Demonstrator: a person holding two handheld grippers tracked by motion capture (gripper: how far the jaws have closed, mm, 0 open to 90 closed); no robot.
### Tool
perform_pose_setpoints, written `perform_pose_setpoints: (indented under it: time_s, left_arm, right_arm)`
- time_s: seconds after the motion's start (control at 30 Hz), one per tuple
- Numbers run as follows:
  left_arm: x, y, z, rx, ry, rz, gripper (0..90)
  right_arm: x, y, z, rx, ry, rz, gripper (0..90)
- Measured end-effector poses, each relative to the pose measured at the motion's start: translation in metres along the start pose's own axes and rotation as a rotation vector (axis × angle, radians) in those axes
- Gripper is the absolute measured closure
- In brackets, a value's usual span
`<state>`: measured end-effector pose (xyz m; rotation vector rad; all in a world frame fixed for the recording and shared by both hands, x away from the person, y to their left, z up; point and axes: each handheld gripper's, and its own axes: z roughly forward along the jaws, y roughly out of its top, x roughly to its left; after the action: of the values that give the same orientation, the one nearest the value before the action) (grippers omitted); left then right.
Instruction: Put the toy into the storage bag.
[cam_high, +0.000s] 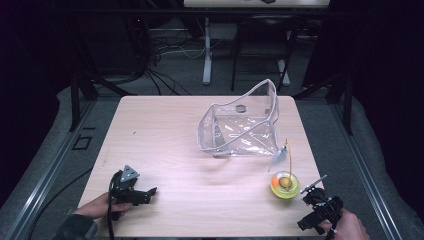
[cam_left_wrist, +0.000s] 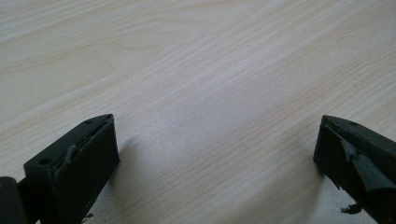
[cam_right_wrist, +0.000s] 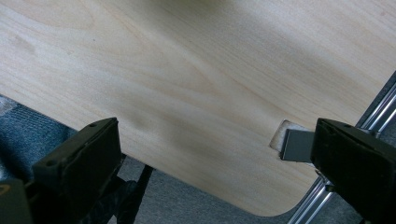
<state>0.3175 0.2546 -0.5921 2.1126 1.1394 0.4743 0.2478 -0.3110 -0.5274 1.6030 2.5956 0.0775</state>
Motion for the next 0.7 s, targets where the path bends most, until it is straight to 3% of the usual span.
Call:
perform_pose_setpoints:
  time_s: [0.7]
  left_arm:
    - [0.0001, 0.0000, -0.0001, 0.001, 0.001, 0.002, 0.0]
  right_arm:
    - [-0.0064, -0.0004, -0.0038, -0.021, 0.016, 0.035, 1.5]
